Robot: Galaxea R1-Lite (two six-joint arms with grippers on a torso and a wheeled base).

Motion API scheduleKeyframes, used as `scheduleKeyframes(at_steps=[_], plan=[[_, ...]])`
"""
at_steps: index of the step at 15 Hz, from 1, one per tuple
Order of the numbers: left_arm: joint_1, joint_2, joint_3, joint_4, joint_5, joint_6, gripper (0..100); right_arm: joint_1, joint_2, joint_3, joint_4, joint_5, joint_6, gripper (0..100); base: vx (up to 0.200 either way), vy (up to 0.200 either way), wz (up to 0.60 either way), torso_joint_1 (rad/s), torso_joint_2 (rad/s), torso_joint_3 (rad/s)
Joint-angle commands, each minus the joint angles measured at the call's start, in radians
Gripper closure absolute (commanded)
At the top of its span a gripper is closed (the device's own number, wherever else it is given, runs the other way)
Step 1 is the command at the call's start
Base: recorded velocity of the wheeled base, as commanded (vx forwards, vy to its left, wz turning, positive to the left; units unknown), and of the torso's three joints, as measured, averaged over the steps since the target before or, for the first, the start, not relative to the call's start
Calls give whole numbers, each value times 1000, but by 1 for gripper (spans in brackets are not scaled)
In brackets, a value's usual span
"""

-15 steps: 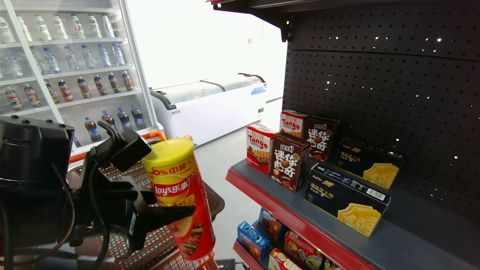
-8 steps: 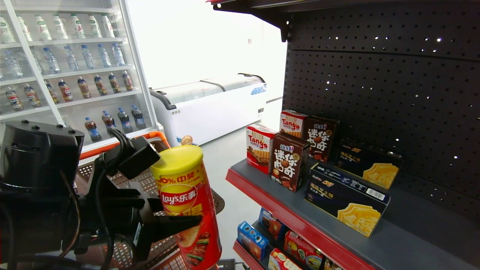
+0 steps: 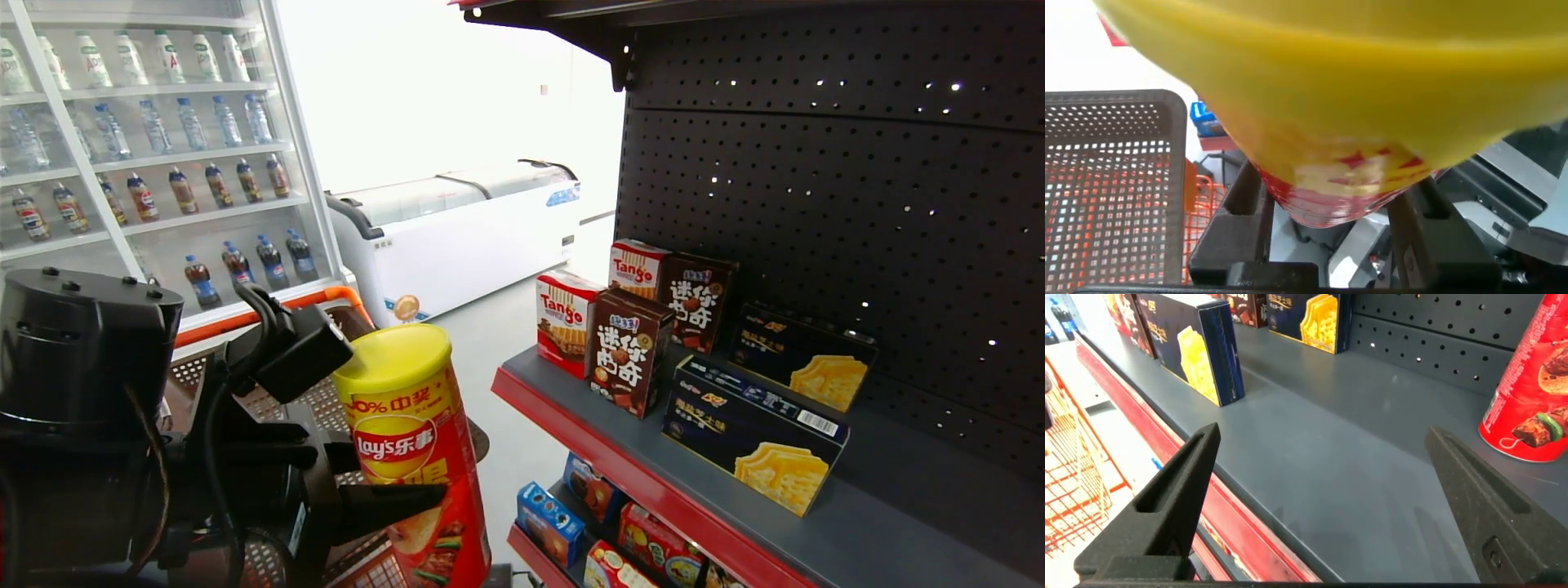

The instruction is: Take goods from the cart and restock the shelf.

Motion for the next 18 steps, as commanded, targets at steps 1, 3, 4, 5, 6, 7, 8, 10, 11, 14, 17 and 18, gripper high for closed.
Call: scheduleKeyframes(at_steps=[1,3,4,5,6,7,8,10,11,14,17,18], plan=[[-4,0,1,-1,0,0,100,0,1,0,0,0,0,0,0,0,-600,2,2,-2],[-4,0,1,-1,0,0,100,0,1,0,0,0,0,0,0,0,-600,-2,-2,5],[-4,0,0,-1,0,0,100,0,1,0,0,0,0,0,0,0,-600,2,2,2],[-4,0,0,-1,0,0,100,-1,1,0,0,0,0,0,0,0,-600,22,12,2],[-4,0,0,-1,0,0,100,-1,1,0,0,0,0,0,0,0,-600,12,-7,2],[-5,0,-2,-1,0,0,100,-1,1,0,0,0,0,0,0,0,-600,-2,2,2],[-19,-2,-5,-2,0,2,100,-1,1,0,0,0,0,0,0,0,-600,-2,2,7],[-39,-8,-13,-1,0,28,100,-1,1,0,0,0,0,0,0,0,-600,0,12,2],[-41,-8,-14,-2,0,33,100,0,1,0,0,0,0,0,0,0,-600,-2,7,7],[-39,-9,-13,-1,0,33,100,0,1,0,0,0,0,0,0,0,-600,2,7,4],[-36,-9,-11,-1,0,33,100,-1,1,0,0,0,0,0,0,0,-600,7,2,7],[-37,-8,-10,-1,0,33,100,-1,1,0,0,0,0,0,0,0,0,0,0,0]])
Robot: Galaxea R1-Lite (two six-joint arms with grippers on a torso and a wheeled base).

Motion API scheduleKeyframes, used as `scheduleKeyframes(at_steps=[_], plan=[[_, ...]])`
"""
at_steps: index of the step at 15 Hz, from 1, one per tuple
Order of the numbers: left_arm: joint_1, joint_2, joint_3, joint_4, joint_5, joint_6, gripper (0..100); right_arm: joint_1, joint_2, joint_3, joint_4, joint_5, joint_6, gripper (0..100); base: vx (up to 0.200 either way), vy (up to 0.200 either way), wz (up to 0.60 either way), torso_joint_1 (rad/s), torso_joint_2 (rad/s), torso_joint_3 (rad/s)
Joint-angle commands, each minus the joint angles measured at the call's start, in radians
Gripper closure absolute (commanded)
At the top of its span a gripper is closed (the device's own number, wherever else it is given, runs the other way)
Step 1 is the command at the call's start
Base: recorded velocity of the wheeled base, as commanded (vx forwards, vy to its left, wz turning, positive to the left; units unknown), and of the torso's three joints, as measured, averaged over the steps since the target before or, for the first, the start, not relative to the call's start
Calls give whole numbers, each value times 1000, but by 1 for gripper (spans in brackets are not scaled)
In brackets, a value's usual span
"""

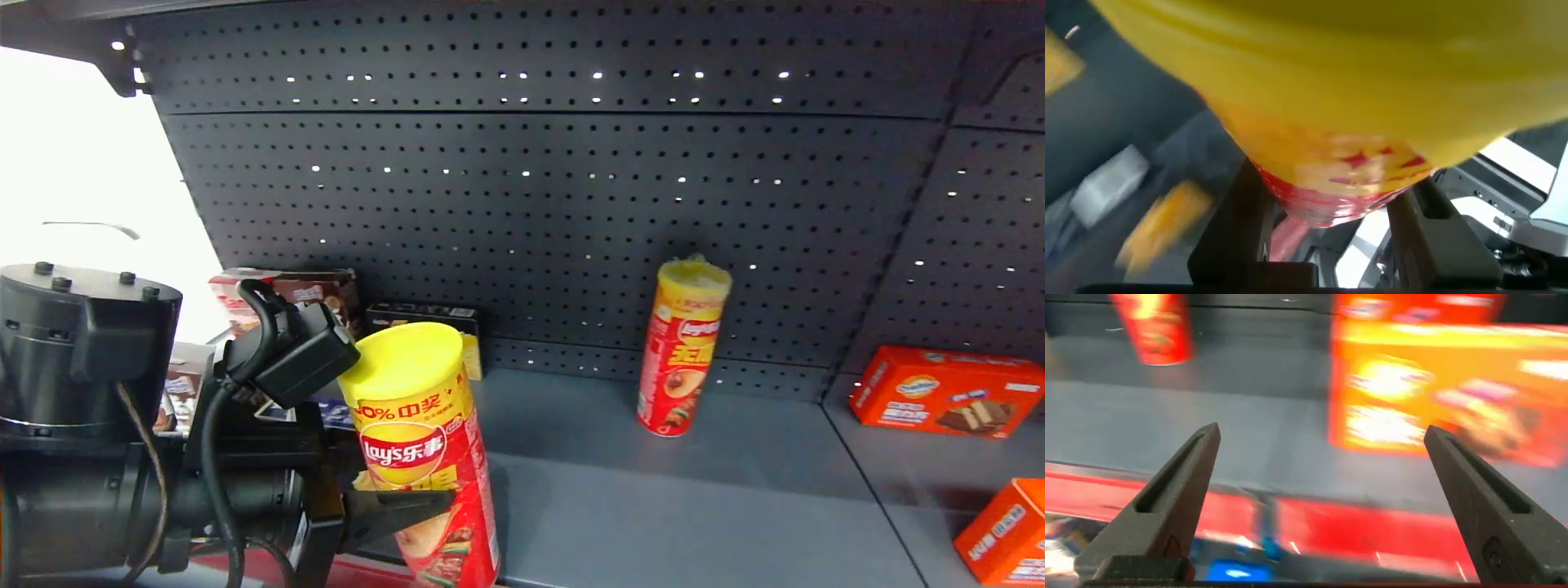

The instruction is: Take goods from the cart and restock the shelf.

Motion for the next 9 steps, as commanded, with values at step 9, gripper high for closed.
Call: scheduleKeyframes(at_steps=[9], plan=[[6,2,4,-3,0,0,100,0,1,0,0,0,0,0,0,0,-67,0,0,1]])
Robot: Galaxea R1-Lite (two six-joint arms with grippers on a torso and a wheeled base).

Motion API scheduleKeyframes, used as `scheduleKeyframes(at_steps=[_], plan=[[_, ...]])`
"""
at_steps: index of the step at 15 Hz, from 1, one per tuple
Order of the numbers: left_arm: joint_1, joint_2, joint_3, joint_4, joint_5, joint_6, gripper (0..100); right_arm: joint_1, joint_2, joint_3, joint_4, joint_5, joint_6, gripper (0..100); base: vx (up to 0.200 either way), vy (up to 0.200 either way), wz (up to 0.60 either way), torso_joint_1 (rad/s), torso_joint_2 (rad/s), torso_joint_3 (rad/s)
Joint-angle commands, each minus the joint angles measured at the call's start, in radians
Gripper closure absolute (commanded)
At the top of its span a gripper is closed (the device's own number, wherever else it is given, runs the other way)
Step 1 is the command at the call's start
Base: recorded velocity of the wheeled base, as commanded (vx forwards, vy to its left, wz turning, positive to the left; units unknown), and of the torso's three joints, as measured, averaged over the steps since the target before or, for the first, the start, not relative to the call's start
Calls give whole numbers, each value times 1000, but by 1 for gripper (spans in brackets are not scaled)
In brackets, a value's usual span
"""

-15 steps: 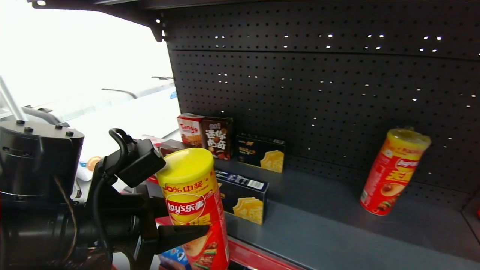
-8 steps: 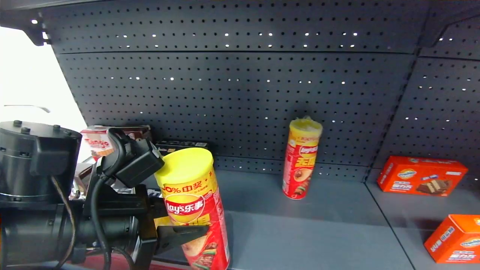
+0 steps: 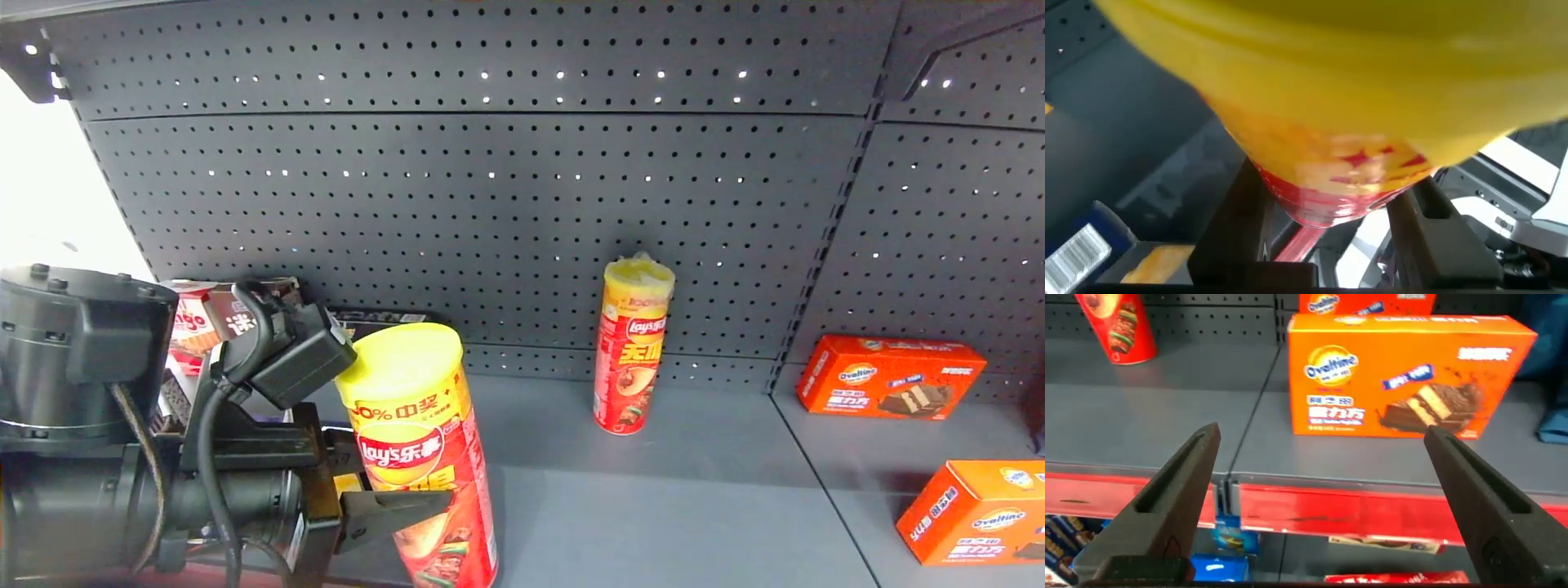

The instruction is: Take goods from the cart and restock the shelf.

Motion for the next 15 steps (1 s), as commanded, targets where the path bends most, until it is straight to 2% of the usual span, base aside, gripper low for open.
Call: scheduleKeyframes(at_steps=[1,5,8,12,15], plan=[[0,2,0,-2,0,0,100,0,1,0,-1,0,0,0,0,0,0,0,0,0],[0,2,0,-2,0,0,100,2,1,0,-1,0,0,0,0,0,0,0,0,0],[1,2,3,-2,1,0,100,2,1,0,-1,0,0,0,0,0,-600,2,1,4],[1,-3,5,0,7,0,100,0,1,0,-1,0,0,0,0,0,0,0,0,0],[-5,-25,-2,2,64,0,100,2,1,0,-1,3,-2,0,0,0,0,0,0,0]])
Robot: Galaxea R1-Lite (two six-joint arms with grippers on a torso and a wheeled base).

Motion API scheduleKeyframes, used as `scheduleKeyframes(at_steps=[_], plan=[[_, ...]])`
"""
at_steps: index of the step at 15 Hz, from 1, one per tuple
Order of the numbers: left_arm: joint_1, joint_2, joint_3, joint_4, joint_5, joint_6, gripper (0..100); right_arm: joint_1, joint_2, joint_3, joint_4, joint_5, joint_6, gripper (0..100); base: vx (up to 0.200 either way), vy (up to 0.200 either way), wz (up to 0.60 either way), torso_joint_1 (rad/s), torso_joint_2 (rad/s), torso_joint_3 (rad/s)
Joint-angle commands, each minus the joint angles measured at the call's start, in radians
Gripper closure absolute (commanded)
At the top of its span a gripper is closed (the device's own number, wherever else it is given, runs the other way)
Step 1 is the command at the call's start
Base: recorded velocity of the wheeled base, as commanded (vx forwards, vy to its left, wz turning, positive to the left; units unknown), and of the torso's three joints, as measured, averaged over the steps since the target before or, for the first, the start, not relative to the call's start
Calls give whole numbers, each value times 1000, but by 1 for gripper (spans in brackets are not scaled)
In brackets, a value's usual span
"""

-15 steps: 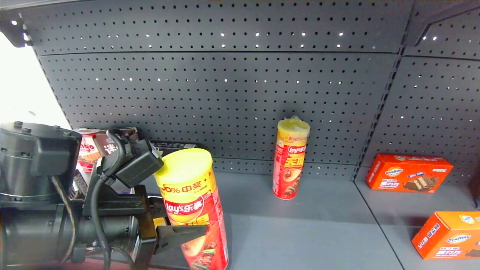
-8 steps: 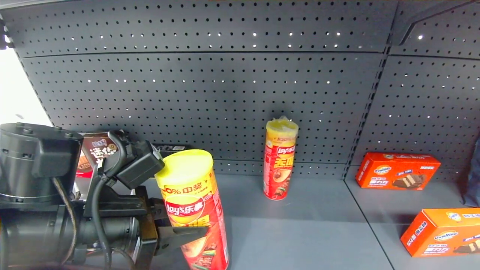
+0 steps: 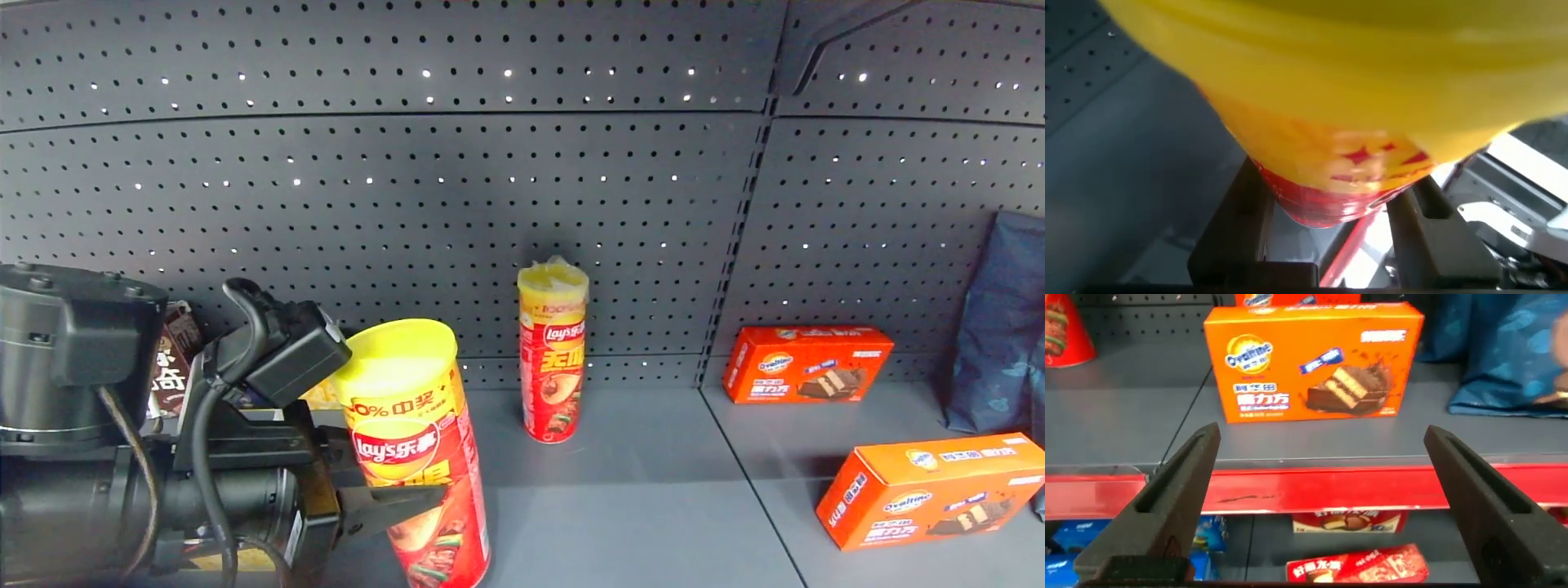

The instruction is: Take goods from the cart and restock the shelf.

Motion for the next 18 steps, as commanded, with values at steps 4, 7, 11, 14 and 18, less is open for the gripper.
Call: scheduleKeyframes(at_steps=[4,7,11,14,18], plan=[[-20,-70,10,63,66,0,100,-2,1,0,-1,-1,1,0,0,0,0,0,0,0],[-21,-96,34,93,68,0,100,-2,1,0,-1,0,-3,0,0,0,0,0,0,0],[-24,-93,31,87,52,-1,100,-2,1,0,-1,-6,3,0,0,0,0,0,0,0],[-28,-93,37,87,52,0,100,-2,1,0,-1,-6,1,0,0,0,0,0,0,0],[-28,-93,33,89,54,-1,100,-2,1,0,-1,-6,1,0,0,0,150,1,1,1]])
